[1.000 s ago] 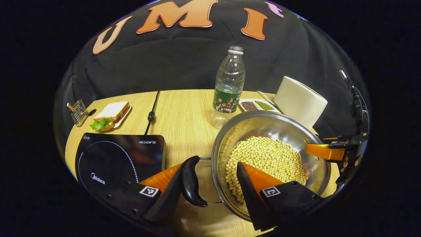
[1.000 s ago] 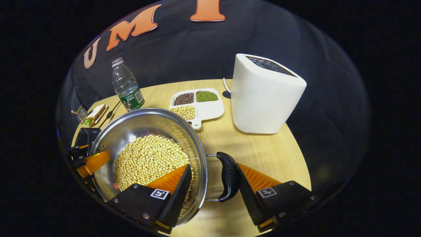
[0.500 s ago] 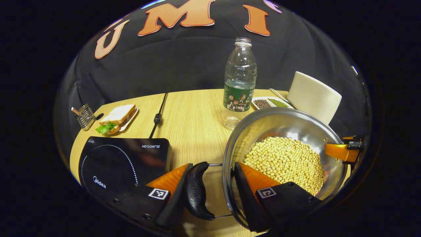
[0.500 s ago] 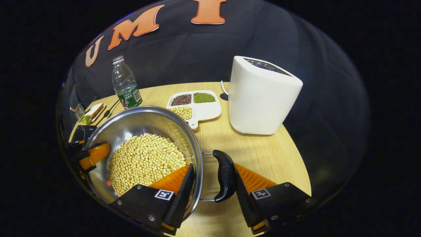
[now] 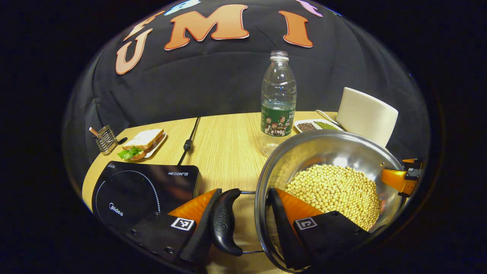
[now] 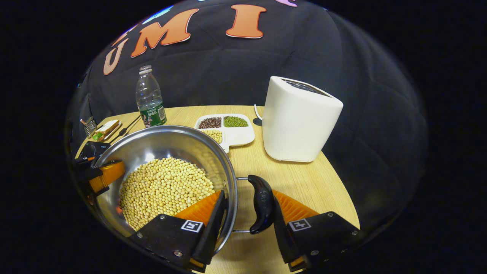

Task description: First push the handle of the pot to place it horizontally, then grasp the pot with both hands and set it on the induction cooktop.

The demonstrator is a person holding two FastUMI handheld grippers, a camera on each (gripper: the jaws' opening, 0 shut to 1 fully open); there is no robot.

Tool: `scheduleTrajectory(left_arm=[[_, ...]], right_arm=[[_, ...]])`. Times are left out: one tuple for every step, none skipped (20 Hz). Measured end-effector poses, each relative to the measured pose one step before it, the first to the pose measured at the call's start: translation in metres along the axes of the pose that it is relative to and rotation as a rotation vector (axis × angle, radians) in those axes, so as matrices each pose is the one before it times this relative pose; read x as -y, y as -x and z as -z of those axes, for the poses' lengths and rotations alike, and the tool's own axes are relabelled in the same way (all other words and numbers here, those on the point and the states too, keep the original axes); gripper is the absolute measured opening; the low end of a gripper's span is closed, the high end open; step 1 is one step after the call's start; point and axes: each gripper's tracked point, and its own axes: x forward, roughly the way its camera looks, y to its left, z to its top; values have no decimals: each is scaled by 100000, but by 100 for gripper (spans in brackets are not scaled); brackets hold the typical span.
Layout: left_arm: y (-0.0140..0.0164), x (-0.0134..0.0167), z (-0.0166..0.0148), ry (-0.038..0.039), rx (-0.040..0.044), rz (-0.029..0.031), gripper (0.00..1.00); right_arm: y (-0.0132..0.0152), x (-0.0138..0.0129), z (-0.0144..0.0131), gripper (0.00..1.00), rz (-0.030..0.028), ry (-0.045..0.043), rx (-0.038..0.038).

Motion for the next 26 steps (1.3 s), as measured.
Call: scheduleTrajectory(left_arm=[[125, -117, 29, 252, -228, -378, 81], [87, -178, -150, 507, -105, -498, 81], [290, -60, -88, 1130, 392, -33, 81], [442, -189, -222, 1019, 453, -14, 79], [496, -369, -333, 578, 557, 96, 81], [561, -298, -400, 794, 559, -175, 81], [644, -281, -510, 423, 1101, -225, 81], [644, -378, -575, 314, 1197, -435, 81], [493, -426, -669, -49, 1696, -360, 81], [575, -373, -553, 105, 1003, -154, 81], [618, -385, -359, 610, 983, 399, 81], [432, -393, -306, 268, 470, 348, 81], [386, -497, -115, 198, 92, 281, 81], [573, -460, -289, 299, 98, -104, 80], [728, -662, -263, 53, 198, -431, 80], [622, -668, -478, -405, 1053, -529, 81], [426, -730, -349, -529, 827, -576, 79], [484, -703, -244, -375, 675, -225, 78], [502, -717, -119, 219, 0, -18, 81], [499, -749, -95, 439, -80, -108, 81], [499, -726, -137, 163, 456, -152, 80], [502, -815, -174, 178, 210, -419, 81], [666, -959, -215, 152, 913, -448, 80], [595, -910, -409, 211, 823, -581, 81], [655, -319, -775, 398, 974, -522, 80], [705, -860, -399, 520, 882, -683, 78]], right_arm=[[-12, -7, 4, 67, 554, -223, -18], [202, -145, 107, 65, 702, 163, -72], [478, -4, -73, 65, 1044, 158, 828], [602, -121, -401, 65, 656, 220, 1768], [687, -140, -282, 65, 376, 59, 796], [575, -254, -483, 65, 102, -887, 1399], [556, 31, -330, 65, -111, -531, 744], [587, -259, -462, 65, -111, -479, 950], [607, -248, -298, 65, 115, -348, 867], [662, -260, -354, 65, 248, -539, 893], [732, -210, -150, 65, 596, -357, 403], [738, -369, -482, 65, 544, 469, 1890], [790, -315, -146, 65, 557, 752, -197], [447, -276, -278, 65, 29, 245, -63], [317, -328, -292, 65, -375, -291, 176], [508, -508, -307, 65, -681, -294, 493], [770, -535, -332, 64, -558, -280, 442], [521, -565, -90, 65, -498, 274, -197], [566, -650, -118, 65, -127, -46, 656], [540, -624, -309, 65, -149, 799, 1295], [591, -506, 57, 65, -313, 467, -335], [526, -799, -271, 64, -553, 187, 591], [574, -713, -199, 65, -554, 37, 251], [544, -770, -510, 65, -452, 229, 1024], [655, -790, -514, 65, -418, 268, 843], [636, -896, -380, 60, -505, 187, 916]])
